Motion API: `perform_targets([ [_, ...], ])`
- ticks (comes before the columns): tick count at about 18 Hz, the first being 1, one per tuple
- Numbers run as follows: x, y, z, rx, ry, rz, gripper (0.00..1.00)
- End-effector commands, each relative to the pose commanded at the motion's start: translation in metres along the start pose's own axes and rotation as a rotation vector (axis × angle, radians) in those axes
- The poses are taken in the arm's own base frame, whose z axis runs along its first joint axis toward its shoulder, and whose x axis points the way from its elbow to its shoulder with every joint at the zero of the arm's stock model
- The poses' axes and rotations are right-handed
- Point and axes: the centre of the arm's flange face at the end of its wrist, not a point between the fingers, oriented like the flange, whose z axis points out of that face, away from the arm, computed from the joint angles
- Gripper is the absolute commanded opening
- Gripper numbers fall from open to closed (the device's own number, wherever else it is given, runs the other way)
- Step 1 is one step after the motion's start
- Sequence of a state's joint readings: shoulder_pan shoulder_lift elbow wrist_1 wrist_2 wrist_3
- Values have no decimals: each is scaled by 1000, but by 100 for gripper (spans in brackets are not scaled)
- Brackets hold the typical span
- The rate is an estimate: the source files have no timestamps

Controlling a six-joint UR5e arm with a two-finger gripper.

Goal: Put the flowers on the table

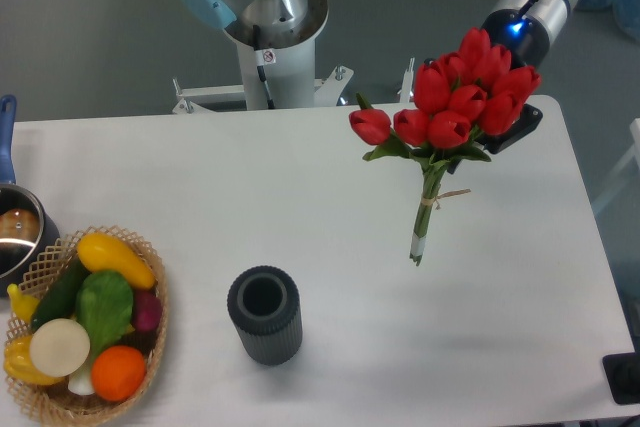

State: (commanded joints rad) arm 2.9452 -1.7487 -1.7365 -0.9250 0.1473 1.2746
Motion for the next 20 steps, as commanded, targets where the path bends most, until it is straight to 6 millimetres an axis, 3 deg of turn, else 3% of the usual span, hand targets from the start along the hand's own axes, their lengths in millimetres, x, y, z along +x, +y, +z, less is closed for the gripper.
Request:
perform_targets([
  [16,4,10,-4,-10,-8,7,37],
  [20,5,4,-7,-55,-27,11,37],
])
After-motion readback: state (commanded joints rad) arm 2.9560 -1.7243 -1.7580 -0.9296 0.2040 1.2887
